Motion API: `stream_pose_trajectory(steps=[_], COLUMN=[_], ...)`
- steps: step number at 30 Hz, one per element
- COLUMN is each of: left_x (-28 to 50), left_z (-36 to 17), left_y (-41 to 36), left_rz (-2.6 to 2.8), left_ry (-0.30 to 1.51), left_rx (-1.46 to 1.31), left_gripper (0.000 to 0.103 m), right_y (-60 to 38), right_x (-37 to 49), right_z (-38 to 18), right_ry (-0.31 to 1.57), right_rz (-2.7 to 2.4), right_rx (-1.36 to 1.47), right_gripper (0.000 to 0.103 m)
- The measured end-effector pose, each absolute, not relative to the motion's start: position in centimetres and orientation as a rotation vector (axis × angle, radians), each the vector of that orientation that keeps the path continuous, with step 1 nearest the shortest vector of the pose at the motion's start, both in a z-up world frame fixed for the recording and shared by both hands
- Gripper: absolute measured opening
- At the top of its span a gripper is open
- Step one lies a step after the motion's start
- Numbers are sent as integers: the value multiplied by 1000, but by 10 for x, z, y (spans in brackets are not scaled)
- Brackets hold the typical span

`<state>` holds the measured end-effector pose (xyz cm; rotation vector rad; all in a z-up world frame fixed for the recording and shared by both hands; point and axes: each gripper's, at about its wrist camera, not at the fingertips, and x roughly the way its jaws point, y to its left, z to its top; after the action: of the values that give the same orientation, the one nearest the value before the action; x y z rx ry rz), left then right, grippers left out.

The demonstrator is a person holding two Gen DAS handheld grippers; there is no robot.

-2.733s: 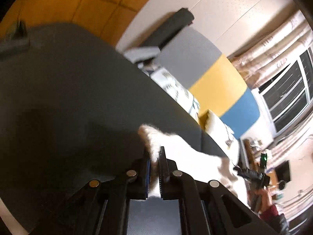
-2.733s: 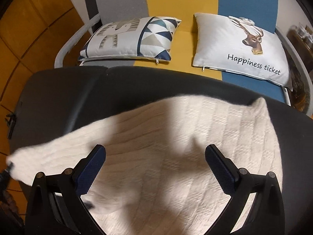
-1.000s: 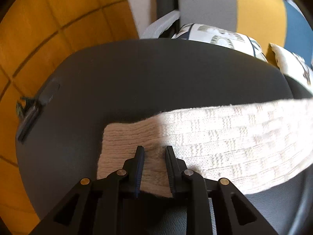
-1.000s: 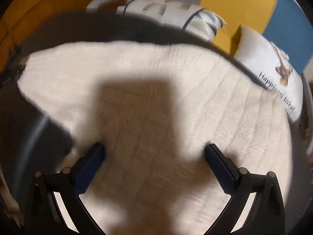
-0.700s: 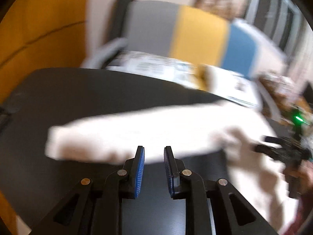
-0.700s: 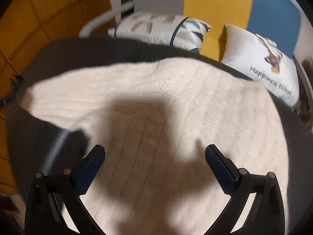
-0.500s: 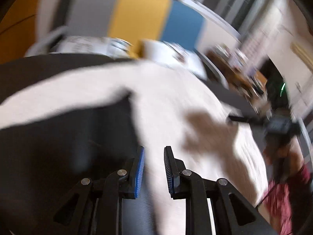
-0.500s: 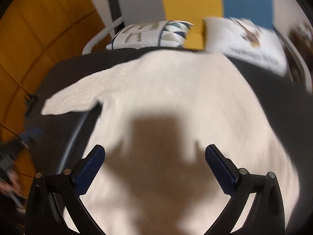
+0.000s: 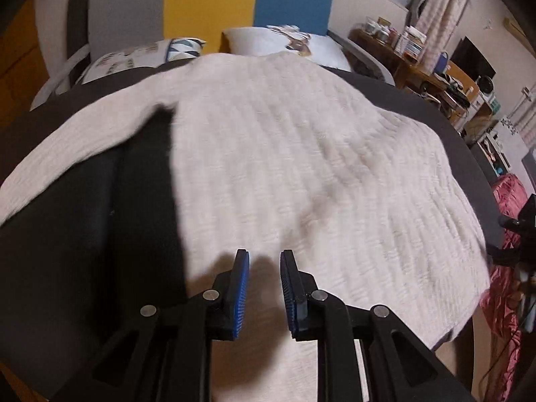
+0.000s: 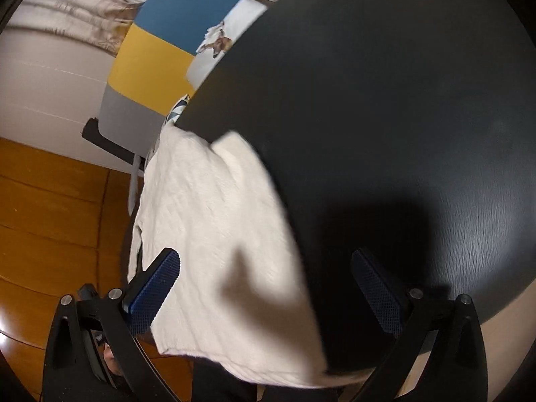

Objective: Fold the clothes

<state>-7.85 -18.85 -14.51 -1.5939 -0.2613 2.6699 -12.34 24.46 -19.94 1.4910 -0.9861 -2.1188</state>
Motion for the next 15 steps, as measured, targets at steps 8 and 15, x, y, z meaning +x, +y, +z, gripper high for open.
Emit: stream_pose_trajectory(steps=[8, 15], left_x=[-102, -98], left_z=[-158, -117], left_y=[-195, -196], left_rz=[2604, 2709], left_ry=[-390, -262], left_rx=[-1717, -1506], left_gripper=[19, 19], right_y=[159, 10], right_x=[-144, -118], right_z=[-197, -151], right_ry=[-953, -317], right_rz=[-1943, -1964], right_rx=[1373, 1260], right_gripper=[103, 103])
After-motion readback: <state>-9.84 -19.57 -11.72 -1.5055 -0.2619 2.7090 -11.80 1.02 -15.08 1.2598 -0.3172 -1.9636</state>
